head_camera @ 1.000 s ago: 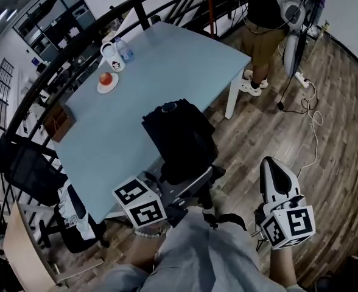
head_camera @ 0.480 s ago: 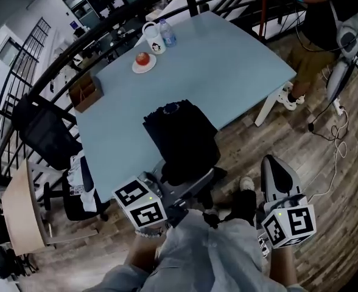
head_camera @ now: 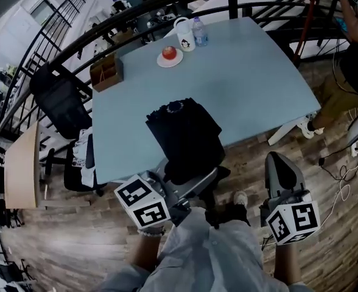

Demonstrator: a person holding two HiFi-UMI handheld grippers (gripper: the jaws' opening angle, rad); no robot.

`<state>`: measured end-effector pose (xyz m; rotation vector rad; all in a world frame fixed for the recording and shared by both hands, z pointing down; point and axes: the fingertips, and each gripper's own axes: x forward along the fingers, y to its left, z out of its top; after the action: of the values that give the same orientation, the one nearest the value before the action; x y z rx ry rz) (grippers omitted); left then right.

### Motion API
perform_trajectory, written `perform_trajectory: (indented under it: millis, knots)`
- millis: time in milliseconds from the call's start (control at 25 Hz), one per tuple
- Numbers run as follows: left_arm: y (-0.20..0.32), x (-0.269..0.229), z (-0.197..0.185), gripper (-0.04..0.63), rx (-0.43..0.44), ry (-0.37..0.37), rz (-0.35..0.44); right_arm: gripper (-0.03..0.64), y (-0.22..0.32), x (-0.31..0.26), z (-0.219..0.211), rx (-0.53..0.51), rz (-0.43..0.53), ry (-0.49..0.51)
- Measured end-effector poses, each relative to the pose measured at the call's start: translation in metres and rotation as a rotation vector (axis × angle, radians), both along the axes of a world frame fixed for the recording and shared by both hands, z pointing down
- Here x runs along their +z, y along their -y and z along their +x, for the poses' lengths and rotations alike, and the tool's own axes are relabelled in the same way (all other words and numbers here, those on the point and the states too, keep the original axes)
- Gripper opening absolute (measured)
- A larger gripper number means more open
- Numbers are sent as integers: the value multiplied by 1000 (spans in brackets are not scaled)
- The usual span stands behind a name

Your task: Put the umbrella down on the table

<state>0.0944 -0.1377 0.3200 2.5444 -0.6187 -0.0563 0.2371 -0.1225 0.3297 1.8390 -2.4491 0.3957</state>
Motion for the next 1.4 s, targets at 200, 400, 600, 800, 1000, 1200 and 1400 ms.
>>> perform_trajectory:
  millis: [200, 400, 600, 800, 1000, 1200, 1400]
  knots:
    - [10, -8, 10, 273, -114, 21, 28, -2, 26, -7, 2, -132, 11, 9]
    - [19, -9, 14, 273, -254, 14, 35, -2, 46, -6, 9, -254, 6, 3]
    - [17, -7, 6, 273, -395, 14, 36, -2, 57, -4, 10, -371, 4, 3]
    - [7, -3, -9, 273, -508, 45, 25, -2, 59, 4, 4, -461, -18, 9]
    - [5, -3, -26, 273, -563, 70, 20, -2, 65, 7, -11, -497, -26, 23]
    - [14, -10, -41, 273, -560, 92, 28, -2, 71, 0, -26, -497, -13, 28]
    - [21, -19, -51, 273, -530, 130, 59, -2, 79, -15, -41, -487, 10, 28]
